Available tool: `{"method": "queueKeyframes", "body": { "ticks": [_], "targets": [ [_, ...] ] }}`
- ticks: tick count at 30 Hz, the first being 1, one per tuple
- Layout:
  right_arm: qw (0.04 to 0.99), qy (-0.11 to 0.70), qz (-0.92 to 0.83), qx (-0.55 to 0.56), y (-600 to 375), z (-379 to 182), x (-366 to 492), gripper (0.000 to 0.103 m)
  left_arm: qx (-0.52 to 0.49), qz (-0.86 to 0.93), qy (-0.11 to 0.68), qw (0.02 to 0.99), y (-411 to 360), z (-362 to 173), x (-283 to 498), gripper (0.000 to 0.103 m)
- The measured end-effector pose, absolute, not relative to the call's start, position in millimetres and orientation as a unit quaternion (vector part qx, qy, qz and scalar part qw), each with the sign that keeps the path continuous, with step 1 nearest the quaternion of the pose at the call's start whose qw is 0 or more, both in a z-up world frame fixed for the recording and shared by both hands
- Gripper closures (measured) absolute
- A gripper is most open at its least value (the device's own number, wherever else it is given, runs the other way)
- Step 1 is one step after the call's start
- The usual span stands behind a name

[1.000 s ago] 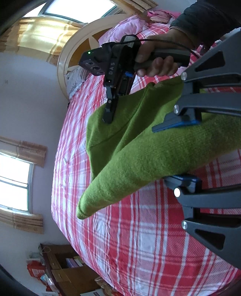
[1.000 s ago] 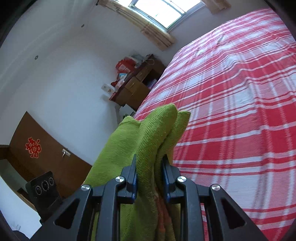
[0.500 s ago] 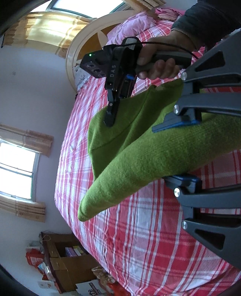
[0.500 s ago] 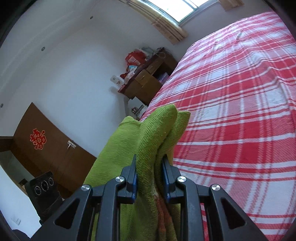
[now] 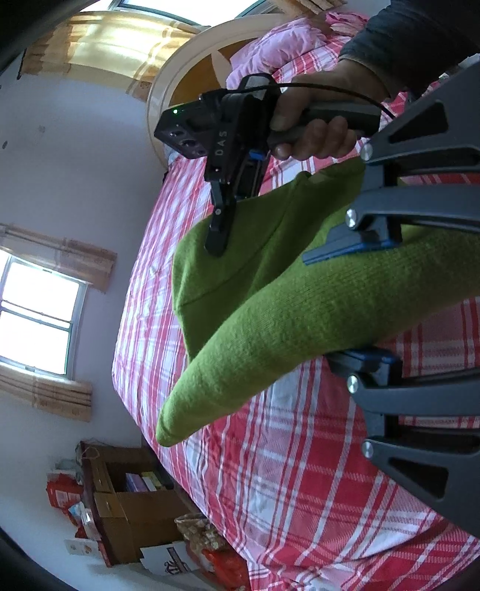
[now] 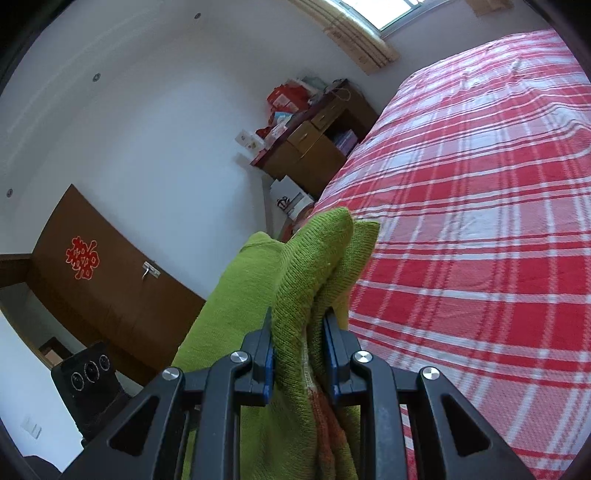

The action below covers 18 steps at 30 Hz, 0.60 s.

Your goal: Fold small clothes

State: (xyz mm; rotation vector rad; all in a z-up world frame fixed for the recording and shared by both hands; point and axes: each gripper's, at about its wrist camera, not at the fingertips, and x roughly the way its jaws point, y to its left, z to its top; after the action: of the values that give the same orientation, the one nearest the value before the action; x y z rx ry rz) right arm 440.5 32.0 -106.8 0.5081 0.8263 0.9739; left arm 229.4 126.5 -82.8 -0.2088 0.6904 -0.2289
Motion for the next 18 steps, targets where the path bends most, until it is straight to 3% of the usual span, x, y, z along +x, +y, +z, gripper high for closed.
{"method": "queueKeyframes", "body": {
  "ticks": [18],
  "targets": [
    [0.740, 0.415, 0.483, 0.217, 110.8, -125.5, 459.4, 0.081, -0.116, -0.064, 0.346, 0.929, 172.9, -94.9, 220.0, 0.063]
  ]
}}
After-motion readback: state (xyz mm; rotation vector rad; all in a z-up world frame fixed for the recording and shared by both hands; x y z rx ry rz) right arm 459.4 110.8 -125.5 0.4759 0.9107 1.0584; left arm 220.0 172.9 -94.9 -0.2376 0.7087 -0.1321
